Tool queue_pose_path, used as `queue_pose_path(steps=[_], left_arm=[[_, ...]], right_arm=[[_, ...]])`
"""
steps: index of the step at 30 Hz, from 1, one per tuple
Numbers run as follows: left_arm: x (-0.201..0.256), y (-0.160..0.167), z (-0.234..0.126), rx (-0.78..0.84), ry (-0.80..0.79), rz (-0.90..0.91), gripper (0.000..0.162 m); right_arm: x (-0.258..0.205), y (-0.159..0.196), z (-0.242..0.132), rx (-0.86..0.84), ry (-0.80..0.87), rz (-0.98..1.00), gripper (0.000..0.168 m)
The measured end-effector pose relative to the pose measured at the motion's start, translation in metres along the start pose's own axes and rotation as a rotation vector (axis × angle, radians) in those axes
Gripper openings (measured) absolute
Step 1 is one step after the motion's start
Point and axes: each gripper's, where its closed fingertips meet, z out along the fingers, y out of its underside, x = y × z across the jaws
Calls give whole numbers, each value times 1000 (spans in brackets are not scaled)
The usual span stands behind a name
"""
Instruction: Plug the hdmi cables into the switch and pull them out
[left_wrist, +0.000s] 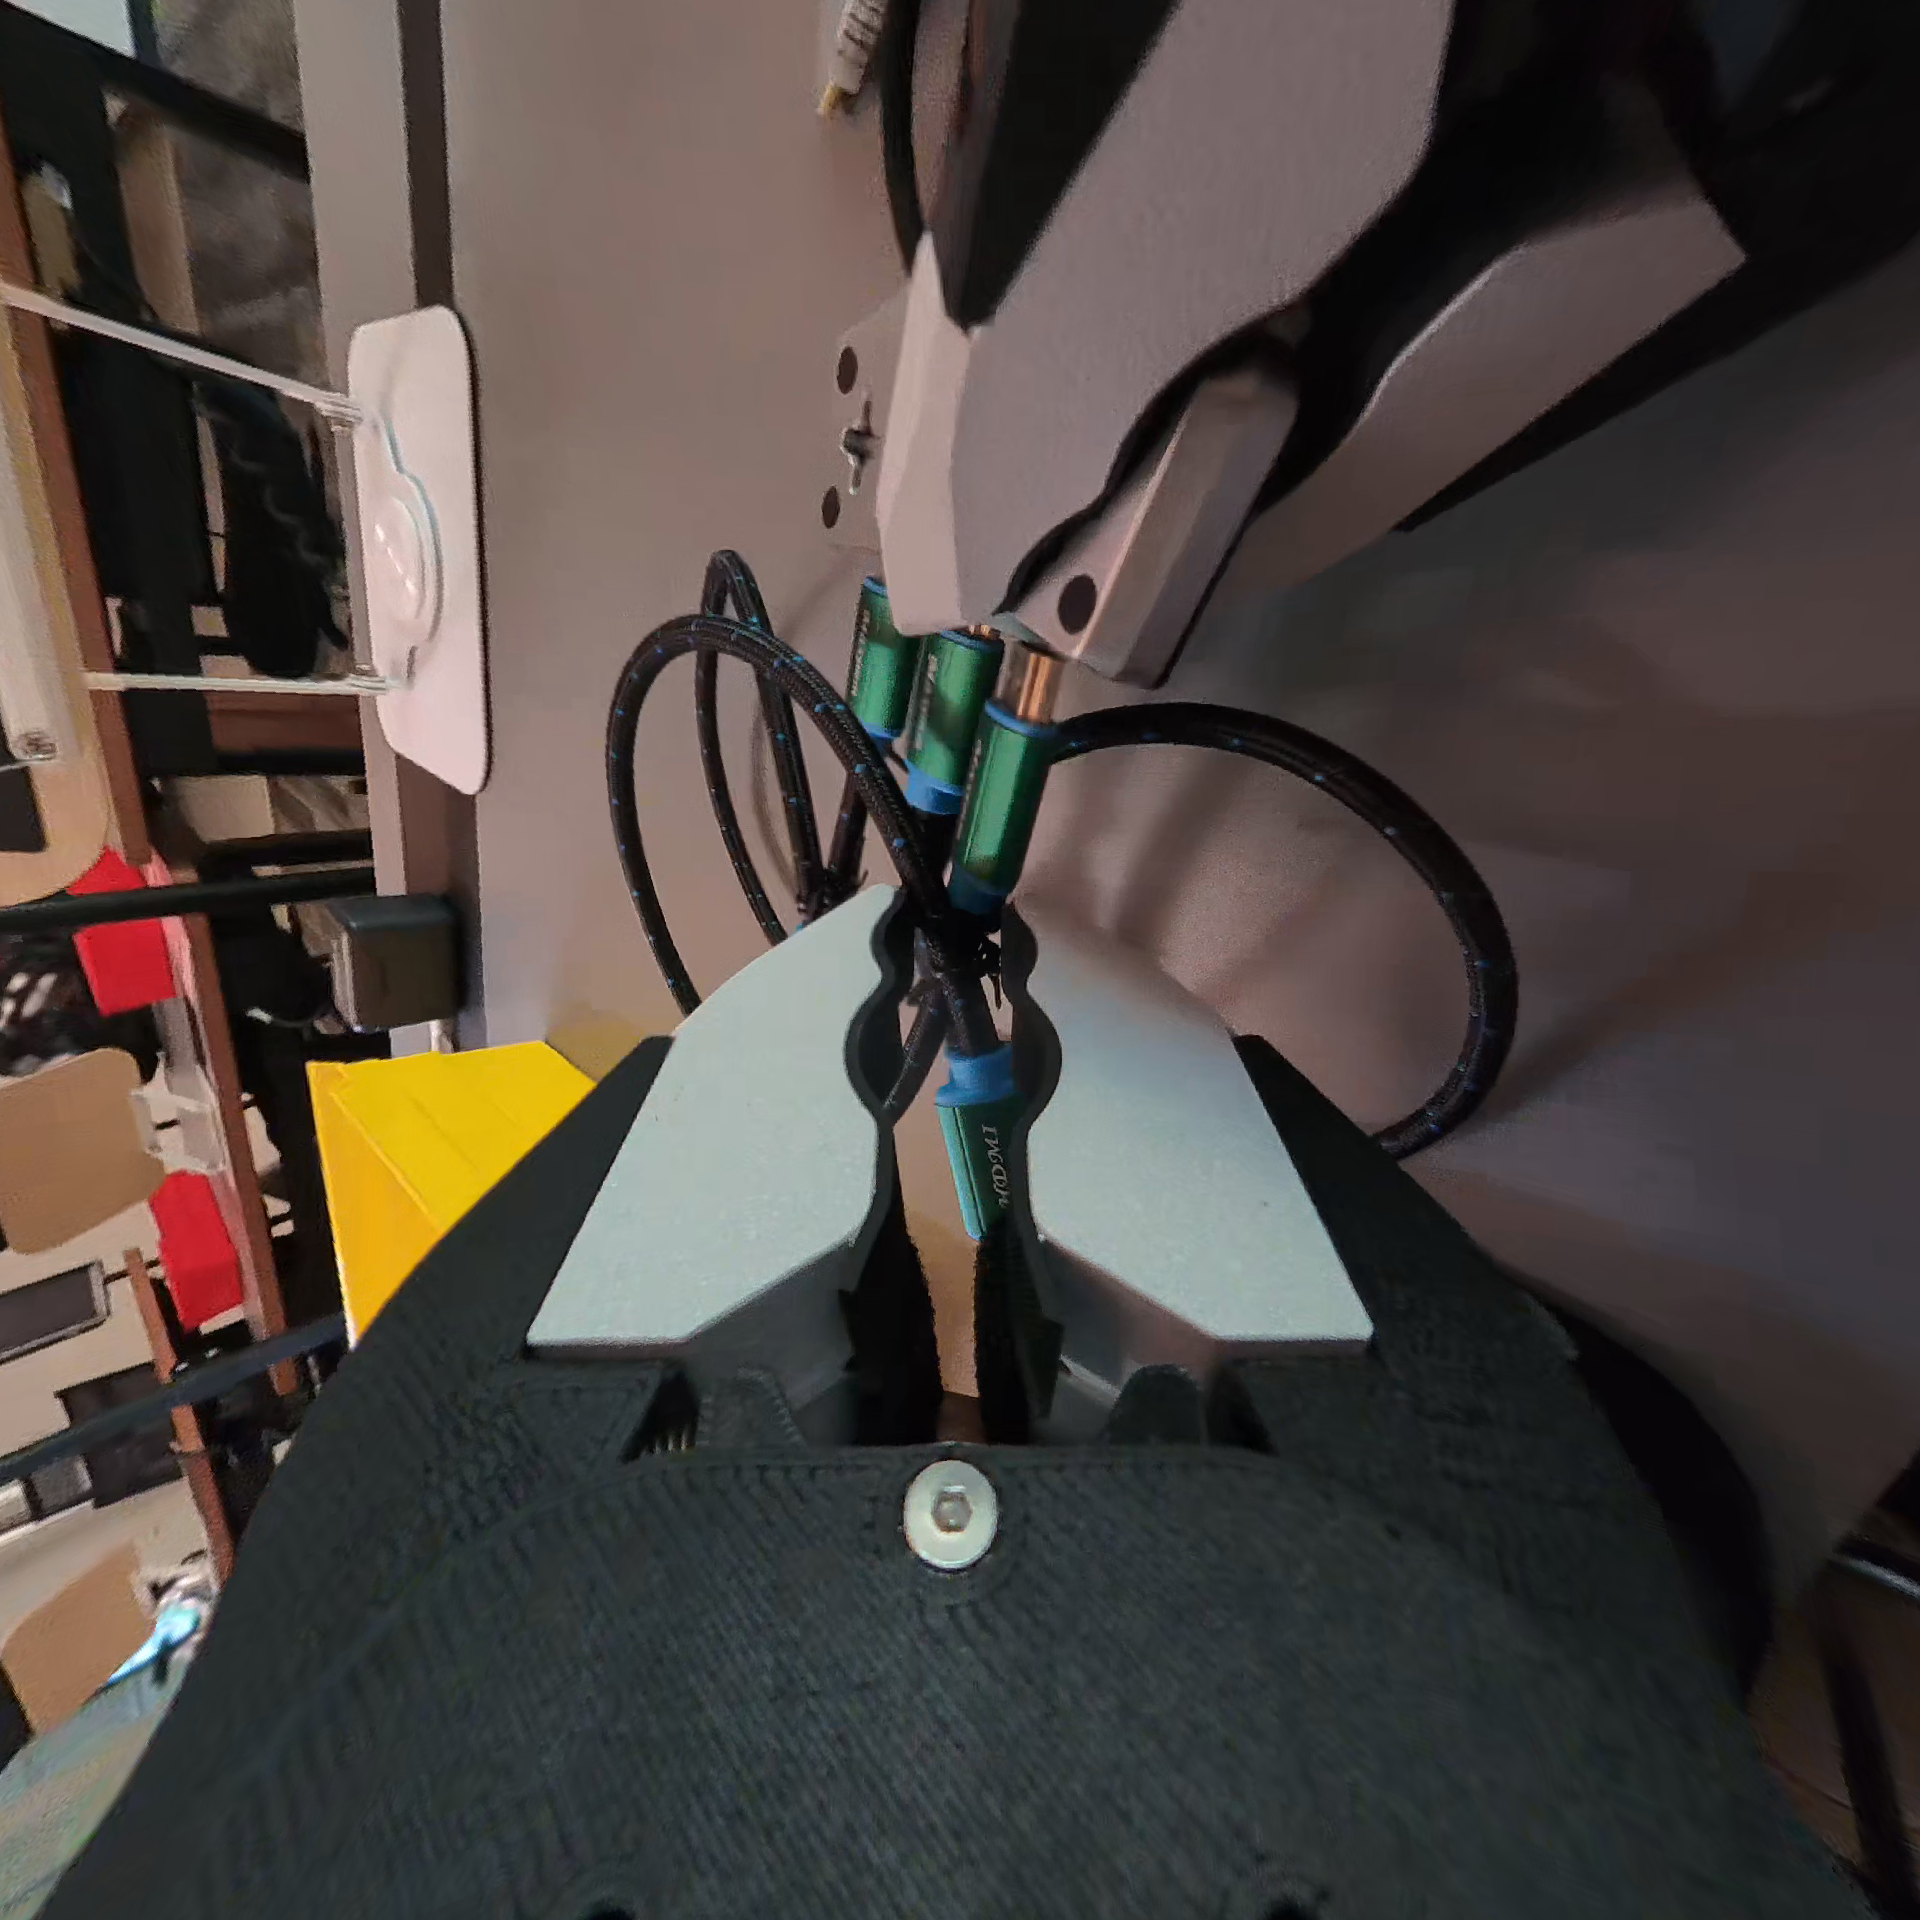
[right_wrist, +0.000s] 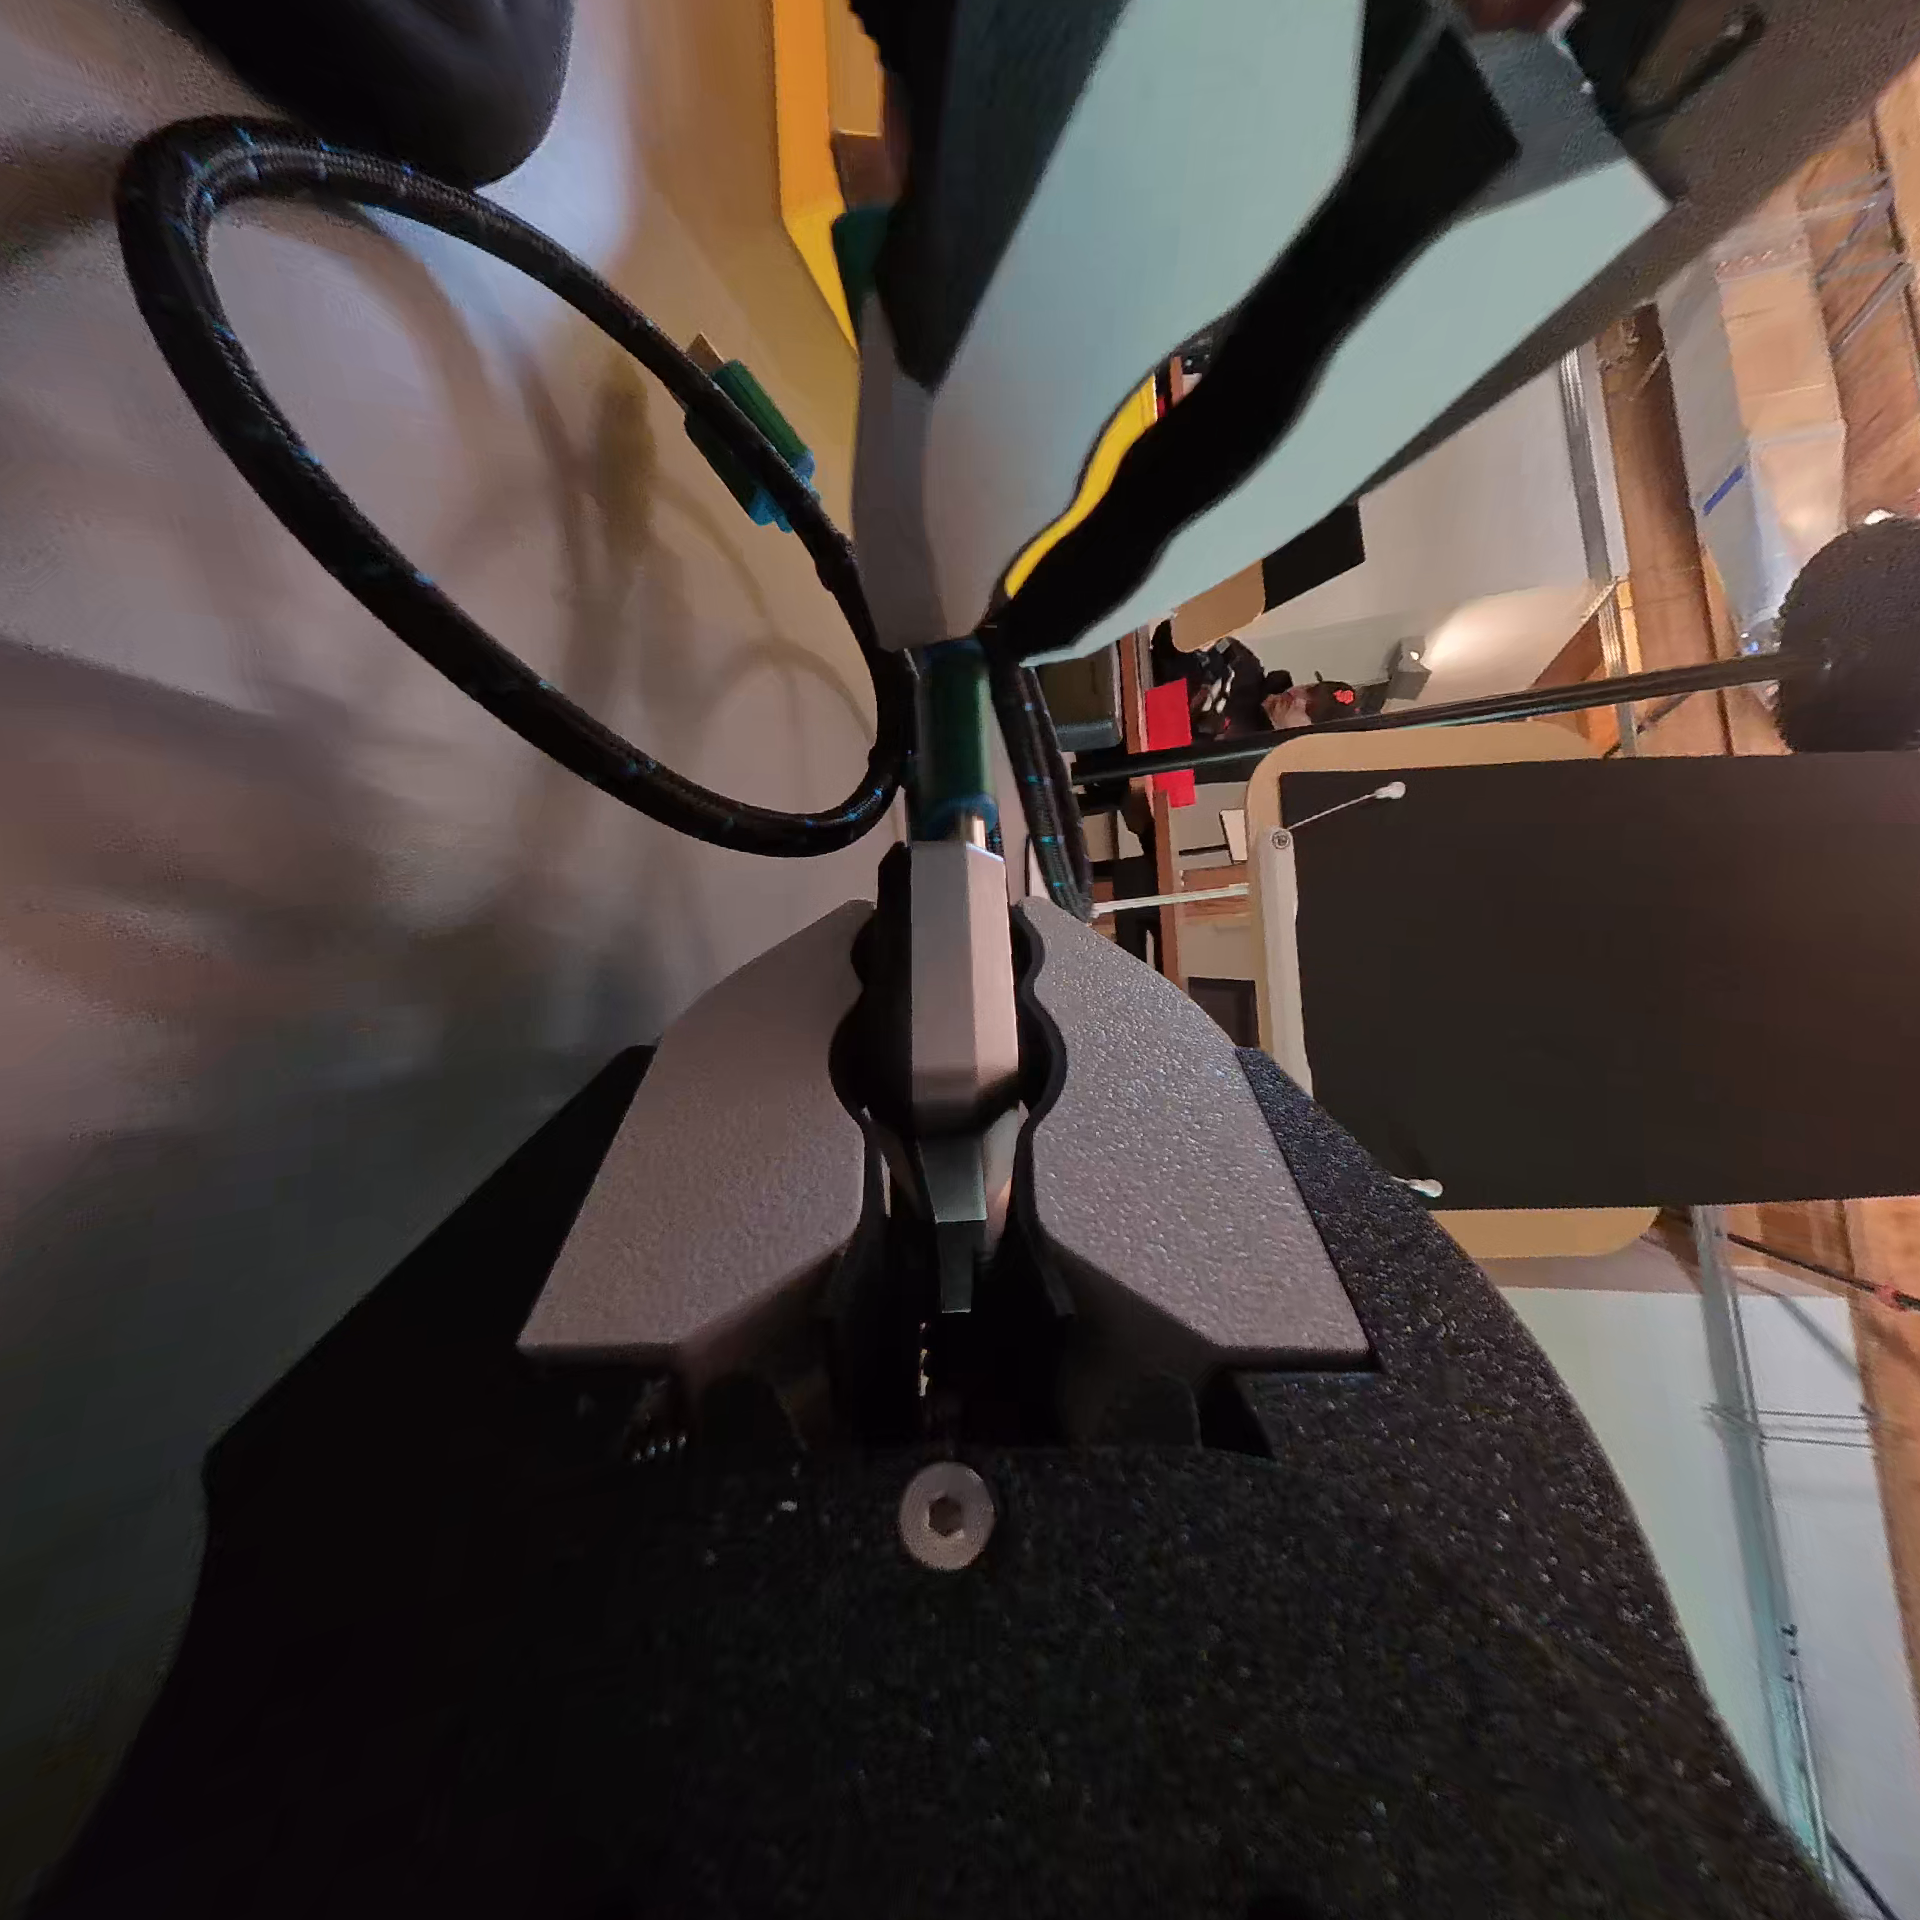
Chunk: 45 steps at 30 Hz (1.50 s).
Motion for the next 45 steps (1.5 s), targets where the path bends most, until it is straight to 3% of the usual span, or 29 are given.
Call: queue_pose_path(steps=[11, 31, 45], left_arm=[[-7, 2, 5, -43, -171, 167, 15], [-2, 0, 1, 113, -17, 54, 15], [-11, -1, 1, 162, -86, 49, 15]], right_arm=[[-3, -1, 2, 35, -35, 109, 20], [-3, 0, 2, 37, -21, 84, 21], [-1, -2, 1, 65, -19, 101, 20]])
